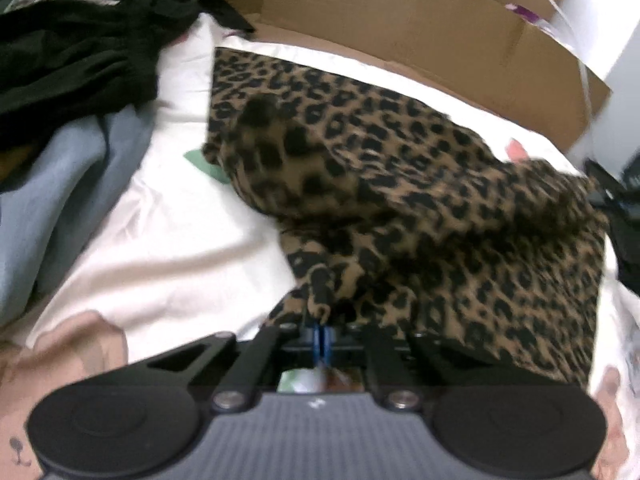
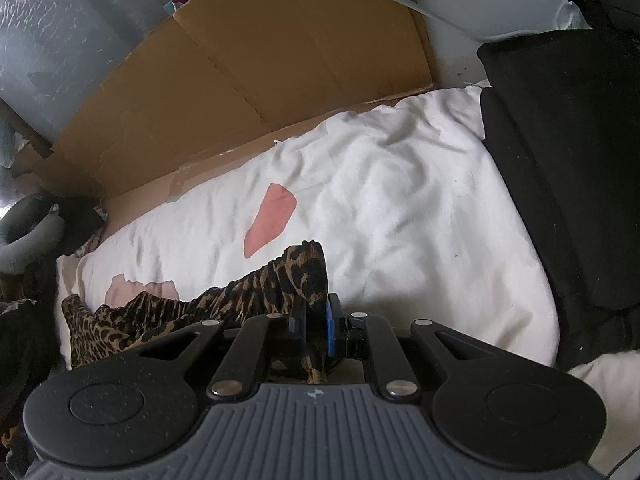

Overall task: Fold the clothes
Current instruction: 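Spread the leopard garment flat on the sheet with both tools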

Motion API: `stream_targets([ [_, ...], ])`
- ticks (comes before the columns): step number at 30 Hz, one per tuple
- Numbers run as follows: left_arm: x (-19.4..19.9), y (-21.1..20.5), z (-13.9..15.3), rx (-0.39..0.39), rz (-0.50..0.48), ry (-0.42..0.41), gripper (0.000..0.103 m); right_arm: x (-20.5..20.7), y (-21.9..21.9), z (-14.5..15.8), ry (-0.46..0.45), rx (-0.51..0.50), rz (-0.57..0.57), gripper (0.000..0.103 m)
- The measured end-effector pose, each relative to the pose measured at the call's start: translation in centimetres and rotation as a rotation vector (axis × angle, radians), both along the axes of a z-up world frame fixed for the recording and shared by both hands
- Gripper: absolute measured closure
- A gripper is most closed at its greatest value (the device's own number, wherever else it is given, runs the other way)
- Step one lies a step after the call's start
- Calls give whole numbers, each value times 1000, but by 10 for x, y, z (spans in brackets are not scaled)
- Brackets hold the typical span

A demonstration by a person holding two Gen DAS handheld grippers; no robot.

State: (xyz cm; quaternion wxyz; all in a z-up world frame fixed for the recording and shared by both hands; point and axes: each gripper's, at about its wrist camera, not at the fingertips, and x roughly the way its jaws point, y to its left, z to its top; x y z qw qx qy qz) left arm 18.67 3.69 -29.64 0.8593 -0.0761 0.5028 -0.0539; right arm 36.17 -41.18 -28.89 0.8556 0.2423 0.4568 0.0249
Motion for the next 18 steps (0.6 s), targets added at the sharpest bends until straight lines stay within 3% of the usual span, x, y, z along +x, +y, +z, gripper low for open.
stream_targets([
  [10,-50,-35,36,-70,-93,22,101,2,3,20,-44,4,33,95],
  [18,-79,-60,39,-131,-138,62,101,2,6,24,-55,-8,52,95],
])
